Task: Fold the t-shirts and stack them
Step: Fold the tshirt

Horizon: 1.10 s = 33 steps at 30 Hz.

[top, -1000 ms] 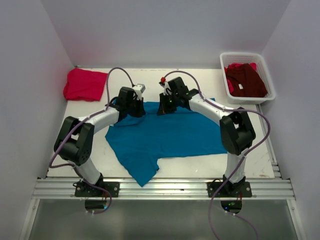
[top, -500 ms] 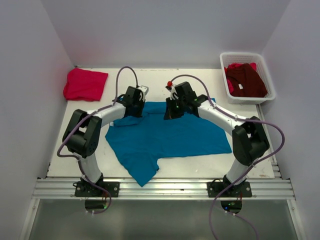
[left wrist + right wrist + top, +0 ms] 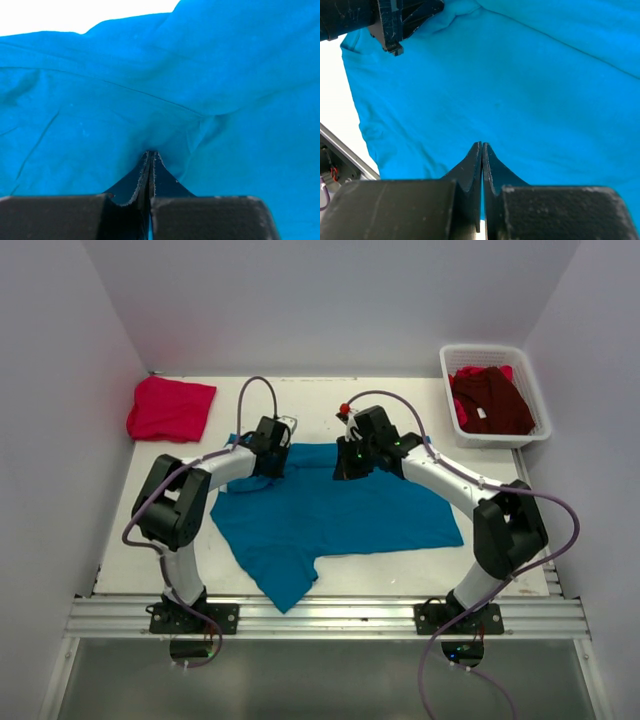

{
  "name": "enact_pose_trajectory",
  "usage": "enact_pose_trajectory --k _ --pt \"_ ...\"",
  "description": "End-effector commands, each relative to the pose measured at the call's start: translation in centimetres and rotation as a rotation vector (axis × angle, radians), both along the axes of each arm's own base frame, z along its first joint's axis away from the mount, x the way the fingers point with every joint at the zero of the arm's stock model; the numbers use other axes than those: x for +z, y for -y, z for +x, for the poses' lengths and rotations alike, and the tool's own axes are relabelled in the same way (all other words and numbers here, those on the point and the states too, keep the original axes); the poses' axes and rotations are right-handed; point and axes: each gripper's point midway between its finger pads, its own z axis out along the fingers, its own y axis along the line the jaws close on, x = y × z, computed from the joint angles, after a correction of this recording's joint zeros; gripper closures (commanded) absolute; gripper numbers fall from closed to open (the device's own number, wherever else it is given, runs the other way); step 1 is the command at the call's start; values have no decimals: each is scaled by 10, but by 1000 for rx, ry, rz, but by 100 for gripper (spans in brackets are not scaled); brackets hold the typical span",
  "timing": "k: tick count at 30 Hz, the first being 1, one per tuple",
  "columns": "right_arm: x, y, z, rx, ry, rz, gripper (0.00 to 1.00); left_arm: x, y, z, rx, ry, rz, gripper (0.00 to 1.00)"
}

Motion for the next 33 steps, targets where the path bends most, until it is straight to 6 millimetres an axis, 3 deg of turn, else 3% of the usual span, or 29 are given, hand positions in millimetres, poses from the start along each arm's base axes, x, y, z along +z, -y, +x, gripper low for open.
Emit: enact_pose_trajectory --k 1,4,5,7,9,13,15,17,22,29,33 --pt "11 -3 -2 19 23 24 99 3 -2 10 47 37 4 100" --pt "4 -14 1 45 0 54 88 18 4 8 52 73 -57 100" --pt "3 -21 0 70 -16 77 79 35 7 11 63 114 -92 100" --pt "7 -32 5 87 -26 103 71 58 8 11 69 168 -128 100" --pt "1 -42 9 98 -48 132 59 71 5 11 88 195 -137 100" --pt "-1 -65 21 123 -67 175 56 102 -1 11 114 260 -153 100" --pt "-9 -78 27 135 -95 194 56 103 -9 13 148 273 -127 100" --pt "-13 -89 30 150 -112 203 56 95 -21 15 196 257 -97 100" --pt "-16 -125 32 206 -155 261 58 50 -64 13 321 160 -74 100" --pt "-32 -154 34 212 -203 296 59 6 -75 1 364 71 -45 100" --pt "-45 -163 34 205 -219 283 60 -1 -74 -1 364 58 -57 100"
